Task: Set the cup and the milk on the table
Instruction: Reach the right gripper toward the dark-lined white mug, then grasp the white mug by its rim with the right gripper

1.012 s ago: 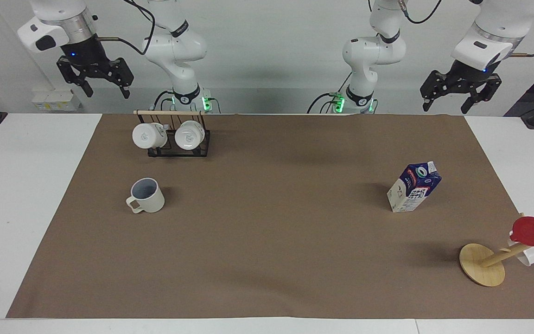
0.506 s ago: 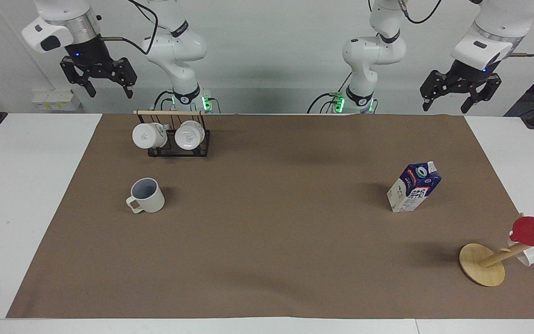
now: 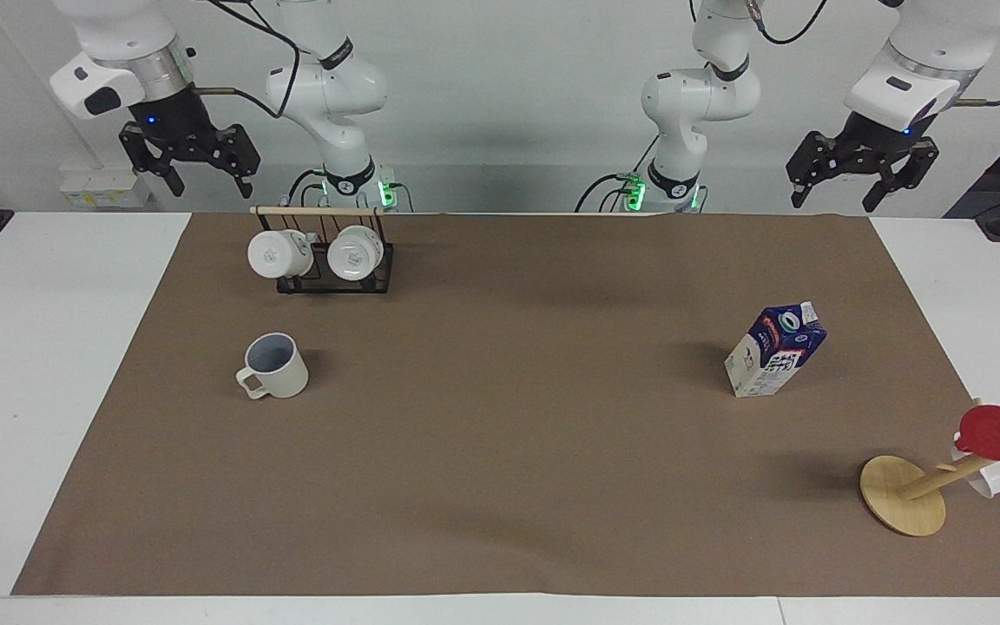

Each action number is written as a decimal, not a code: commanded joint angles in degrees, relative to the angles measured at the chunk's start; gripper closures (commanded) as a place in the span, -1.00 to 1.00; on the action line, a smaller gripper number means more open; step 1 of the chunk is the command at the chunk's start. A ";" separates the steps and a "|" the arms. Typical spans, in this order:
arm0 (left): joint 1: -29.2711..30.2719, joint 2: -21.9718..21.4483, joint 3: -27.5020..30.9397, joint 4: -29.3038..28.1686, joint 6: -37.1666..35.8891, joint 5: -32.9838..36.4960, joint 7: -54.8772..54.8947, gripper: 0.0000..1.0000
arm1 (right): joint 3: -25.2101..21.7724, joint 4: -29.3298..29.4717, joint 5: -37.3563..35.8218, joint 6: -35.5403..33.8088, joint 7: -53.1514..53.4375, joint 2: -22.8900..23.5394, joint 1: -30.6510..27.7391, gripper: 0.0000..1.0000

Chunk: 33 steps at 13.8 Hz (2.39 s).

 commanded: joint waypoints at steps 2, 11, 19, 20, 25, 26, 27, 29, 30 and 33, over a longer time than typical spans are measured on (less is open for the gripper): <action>0.71 -1.71 -0.23 -1.94 0.27 -0.88 0.14 -1.00 | 0.22 -10.06 -0.42 12.61 -1.47 1.53 1.63 -1.00; 0.62 -1.71 -0.23 -2.02 0.44 -1.05 0.31 -1.00 | 0.22 -20.52 -0.42 36.88 -0.50 13.23 2.69 -1.00; 0.71 -1.71 -0.23 -2.11 1.06 -1.05 0.31 -1.00 | 0.22 -25.45 -0.42 44.62 0.11 15.70 2.52 -1.00; 0.71 -1.71 -0.23 -2.11 1.06 -1.05 0.31 -1.00 | 0.22 -25.45 -0.42 45.41 0.03 16.14 2.52 -1.00; 0.71 -1.71 -0.23 -2.11 1.06 -1.05 0.31 -1.00 | 0.22 -25.45 -0.42 45.42 -1.46 16.32 2.08 -0.51; 0.71 -1.71 -0.23 -2.11 1.06 -1.05 0.31 -1.00 | 0.22 -25.45 -0.42 45.42 -1.90 16.32 1.99 -0.19; 0.71 -1.71 -0.23 -2.11 1.06 -1.05 0.31 -1.00 | 0.22 -25.45 -0.42 45.42 -2.08 16.32 1.90 0.06; 0.71 -1.71 -0.22 -2.11 1.06 -1.05 0.31 -1.00 | 0.22 -25.45 -0.42 45.33 -1.73 16.32 1.99 1.00; 0.71 -1.71 -0.23 -2.03 1.06 -1.05 0.31 -1.00 | 0.22 -25.36 -0.42 45.33 -1.64 16.32 1.99 1.00; 0.80 -1.71 -0.14 -2.02 1.23 -1.05 0.40 -1.00 | 0.22 -24.66 -0.42 45.07 -1.81 16.67 2.08 1.00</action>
